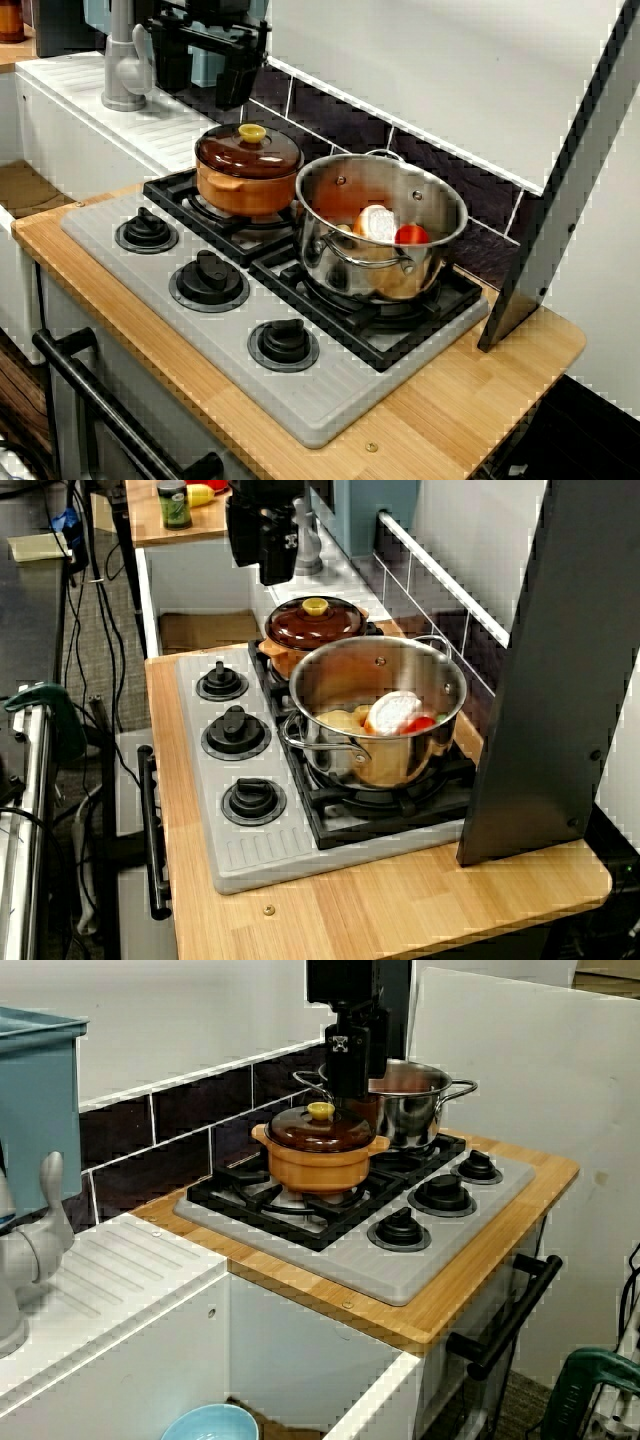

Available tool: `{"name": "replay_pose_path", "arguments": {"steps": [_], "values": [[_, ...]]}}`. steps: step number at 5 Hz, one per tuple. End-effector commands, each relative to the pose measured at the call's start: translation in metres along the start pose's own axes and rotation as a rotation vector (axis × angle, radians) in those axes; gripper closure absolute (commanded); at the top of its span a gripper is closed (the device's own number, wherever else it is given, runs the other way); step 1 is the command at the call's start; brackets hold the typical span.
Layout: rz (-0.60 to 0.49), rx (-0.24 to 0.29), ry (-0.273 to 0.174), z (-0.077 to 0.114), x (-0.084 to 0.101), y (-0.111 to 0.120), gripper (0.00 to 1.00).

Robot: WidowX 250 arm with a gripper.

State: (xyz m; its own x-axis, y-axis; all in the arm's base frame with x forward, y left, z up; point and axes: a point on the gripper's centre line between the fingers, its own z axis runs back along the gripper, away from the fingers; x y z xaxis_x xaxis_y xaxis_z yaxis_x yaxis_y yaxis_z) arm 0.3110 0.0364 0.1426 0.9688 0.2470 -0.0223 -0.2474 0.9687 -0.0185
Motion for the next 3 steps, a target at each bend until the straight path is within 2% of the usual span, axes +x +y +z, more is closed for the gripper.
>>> {"name": "replay_pose_path", "arguments": {"steps": [1, 2, 3], "values": [[-0.044, 0.044, -0.006, 0.0143, 0.0081, -0.0011, 0.00], [-0.074, 0.061, 0.017, 0.0146, 0.0100, -0.0022, 0.00], [-0.097, 0.060, 0.019, 0.0114, 0.0126, -0.0066, 0.00]]}}
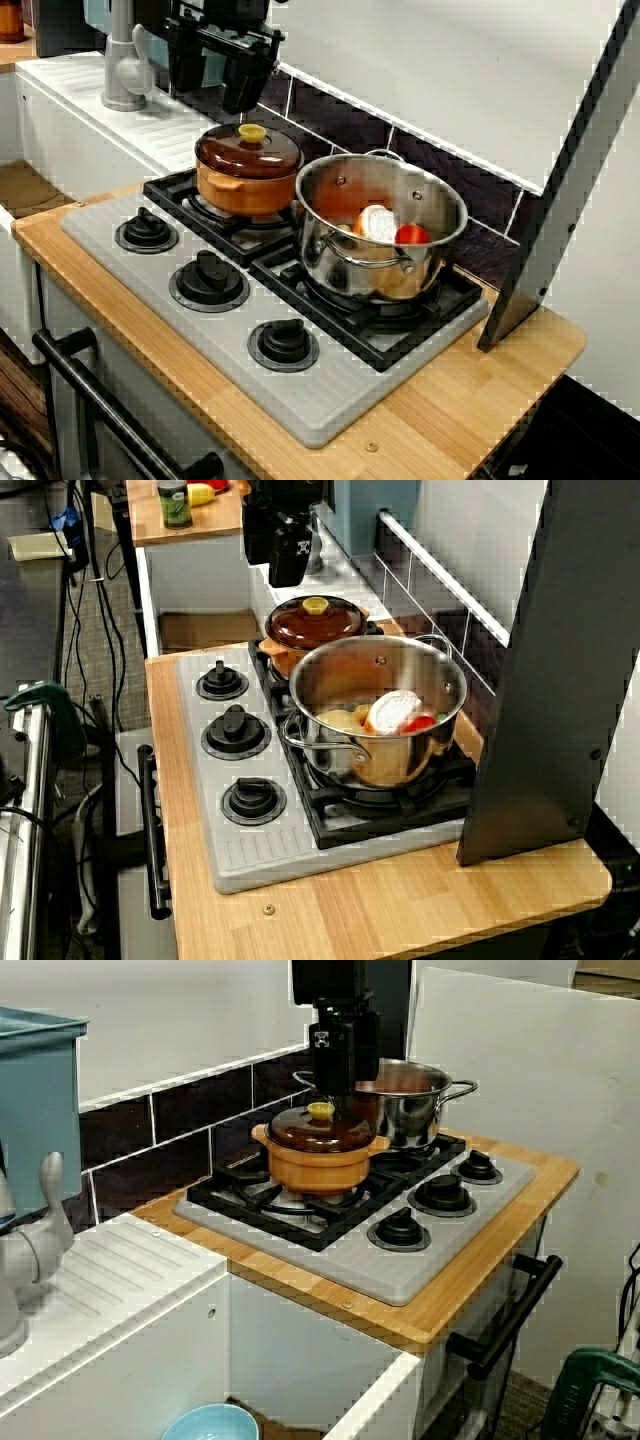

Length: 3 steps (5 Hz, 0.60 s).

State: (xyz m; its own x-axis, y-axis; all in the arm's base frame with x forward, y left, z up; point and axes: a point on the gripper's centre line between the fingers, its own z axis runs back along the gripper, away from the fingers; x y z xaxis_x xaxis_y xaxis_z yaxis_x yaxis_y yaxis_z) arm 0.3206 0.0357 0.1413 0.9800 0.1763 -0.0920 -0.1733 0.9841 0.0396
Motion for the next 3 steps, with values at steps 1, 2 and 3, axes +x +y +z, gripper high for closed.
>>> {"name": "replay_pose_path", "arguments": {"steps": [1, 2, 3], "values": [[-0.028, -0.018, -0.086, 0.0100, 0.0043, -0.0085, 0.00], [-0.013, -0.010, -0.114, 0.0062, 0.0051, -0.0144, 0.00], [0.012, -0.022, -0.124, 0.0061, 0.0064, -0.0139, 0.00]]}}
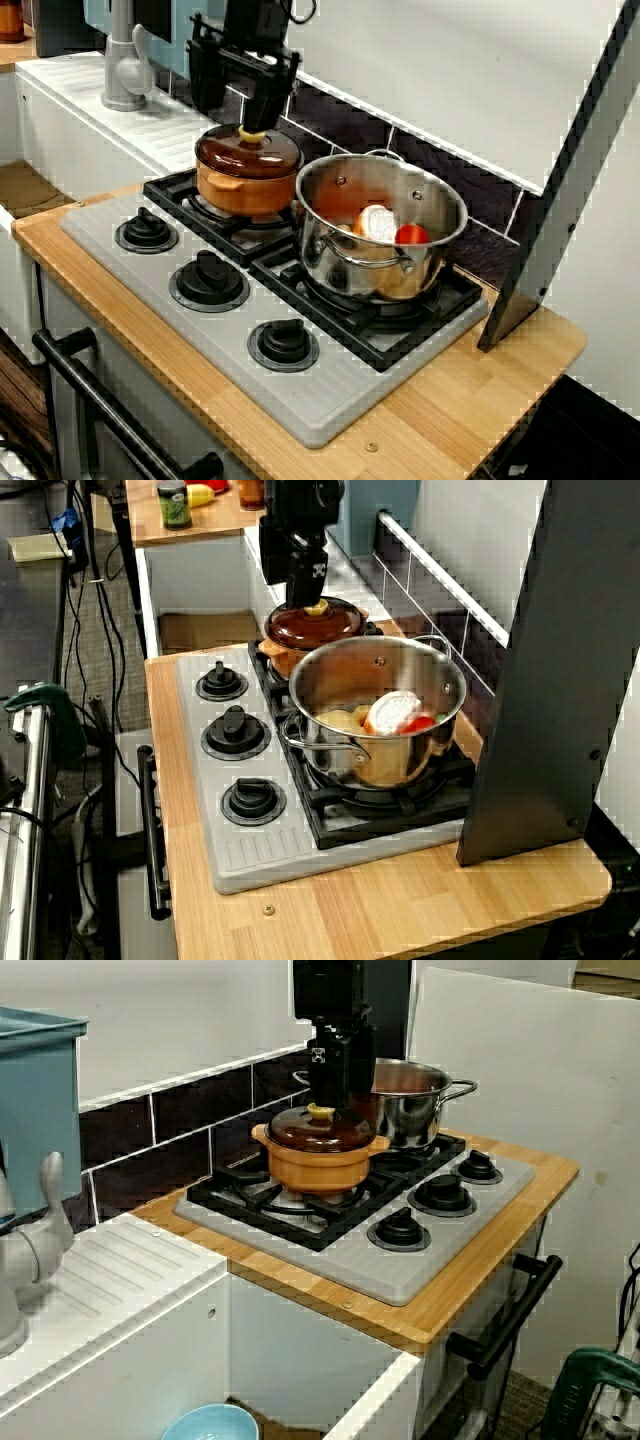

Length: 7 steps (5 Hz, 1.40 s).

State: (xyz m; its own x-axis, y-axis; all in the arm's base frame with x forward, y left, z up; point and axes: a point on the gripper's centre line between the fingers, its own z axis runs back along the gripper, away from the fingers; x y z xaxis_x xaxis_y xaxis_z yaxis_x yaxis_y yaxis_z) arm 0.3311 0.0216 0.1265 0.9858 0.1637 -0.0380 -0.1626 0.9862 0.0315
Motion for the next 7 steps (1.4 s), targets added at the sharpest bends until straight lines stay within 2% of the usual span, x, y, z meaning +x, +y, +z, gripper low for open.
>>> {"name": "replay_pose_path", "arguments": {"steps": [1, 7], "values": [[0.055, -0.031, -0.103, 0.0198, -0.0023, 0.0024, 0.00], [0.129, -0.062, -0.119, 0.0181, 0.0006, 0.0060, 0.00]]}}
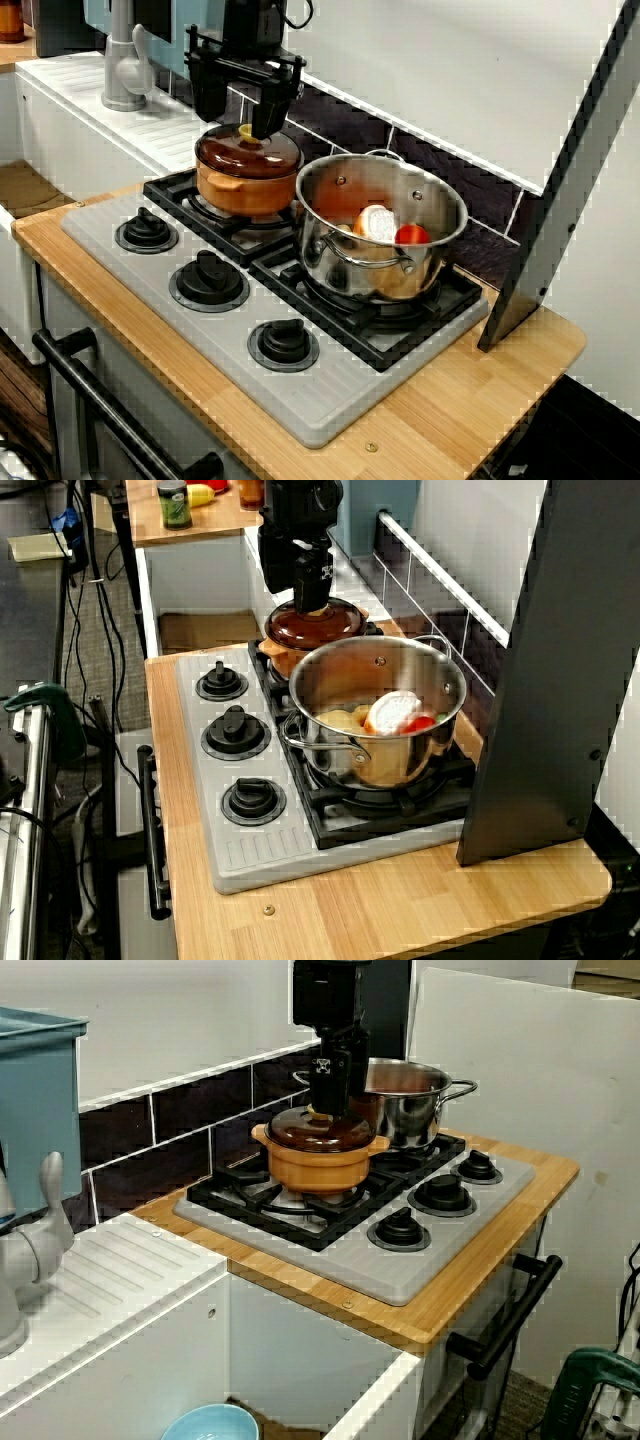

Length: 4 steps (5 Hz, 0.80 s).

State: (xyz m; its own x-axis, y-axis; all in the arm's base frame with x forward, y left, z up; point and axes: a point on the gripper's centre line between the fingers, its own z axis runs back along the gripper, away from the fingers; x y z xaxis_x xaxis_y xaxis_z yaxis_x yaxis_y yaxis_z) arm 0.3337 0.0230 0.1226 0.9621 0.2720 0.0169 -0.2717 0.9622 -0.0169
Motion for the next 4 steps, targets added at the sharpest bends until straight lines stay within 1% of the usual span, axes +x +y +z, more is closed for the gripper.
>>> {"name": "replay_pose_path", "arguments": {"steps": [1, 4], "values": [[0.035, -0.031, -0.080, 0.0208, -0.0002, 0.0042, 0.00], [0.054, -0.042, -0.080, 0.0205, -0.0006, 0.0050, 0.00]]}}
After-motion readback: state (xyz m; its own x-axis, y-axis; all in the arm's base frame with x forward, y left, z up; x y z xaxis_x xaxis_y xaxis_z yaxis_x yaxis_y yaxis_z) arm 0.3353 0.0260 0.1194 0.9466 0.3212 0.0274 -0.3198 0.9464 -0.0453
